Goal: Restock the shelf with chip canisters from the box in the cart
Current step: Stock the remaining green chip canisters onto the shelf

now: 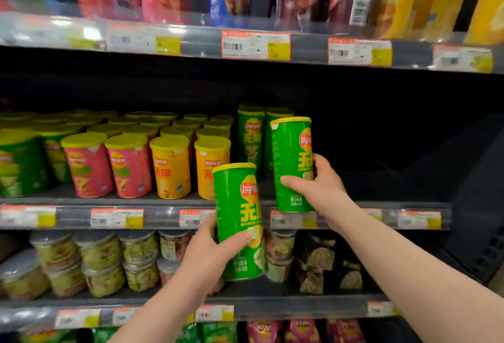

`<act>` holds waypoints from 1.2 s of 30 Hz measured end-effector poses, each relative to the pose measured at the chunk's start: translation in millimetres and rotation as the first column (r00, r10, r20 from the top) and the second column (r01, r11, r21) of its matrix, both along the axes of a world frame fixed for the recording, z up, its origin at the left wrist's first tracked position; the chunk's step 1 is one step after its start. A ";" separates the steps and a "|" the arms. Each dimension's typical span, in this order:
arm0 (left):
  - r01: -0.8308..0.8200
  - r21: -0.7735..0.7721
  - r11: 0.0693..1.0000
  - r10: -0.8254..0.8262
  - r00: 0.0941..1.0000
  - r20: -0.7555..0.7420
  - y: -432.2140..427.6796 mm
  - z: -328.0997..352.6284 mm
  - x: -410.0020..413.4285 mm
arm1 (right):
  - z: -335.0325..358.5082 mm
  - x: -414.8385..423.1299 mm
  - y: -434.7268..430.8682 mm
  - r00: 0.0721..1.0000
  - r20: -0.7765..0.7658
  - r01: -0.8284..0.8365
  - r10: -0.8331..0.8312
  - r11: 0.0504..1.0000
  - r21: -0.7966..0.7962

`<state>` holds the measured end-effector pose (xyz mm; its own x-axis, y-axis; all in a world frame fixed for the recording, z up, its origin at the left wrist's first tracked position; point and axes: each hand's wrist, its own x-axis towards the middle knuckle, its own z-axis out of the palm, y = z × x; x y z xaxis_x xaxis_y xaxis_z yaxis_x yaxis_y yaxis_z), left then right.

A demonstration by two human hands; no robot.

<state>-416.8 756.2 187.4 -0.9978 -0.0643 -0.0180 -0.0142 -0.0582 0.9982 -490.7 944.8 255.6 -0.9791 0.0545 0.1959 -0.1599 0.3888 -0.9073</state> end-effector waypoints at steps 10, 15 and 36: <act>-0.238 0.094 0.967 0.237 0.971 0.026 -14.4 8.7 -3.6 | -15.2 -103.1 -42.4 0.997 -0.009 -0.080 0.081 0.993 0.085; -0.293 0.089 0.952 0.293 0.956 0.010 -20.4 10.7 -1.3 | -19.3 -126.2 -62.7 0.996 0.055 -0.073 0.068 0.992 0.102; -0.295 0.086 0.952 0.293 0.955 0.037 -19.7 10.0 -8.1 | -34.7 -154.0 -68.2 0.993 0.047 -0.114 0.108 0.980 0.164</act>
<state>-424.9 736.6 197.4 -0.9342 -0.3516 -0.0607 -0.0067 -0.1529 0.9882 -644.7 876.6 220.9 -0.9841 -0.0852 0.1559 -0.1774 0.5161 -0.8379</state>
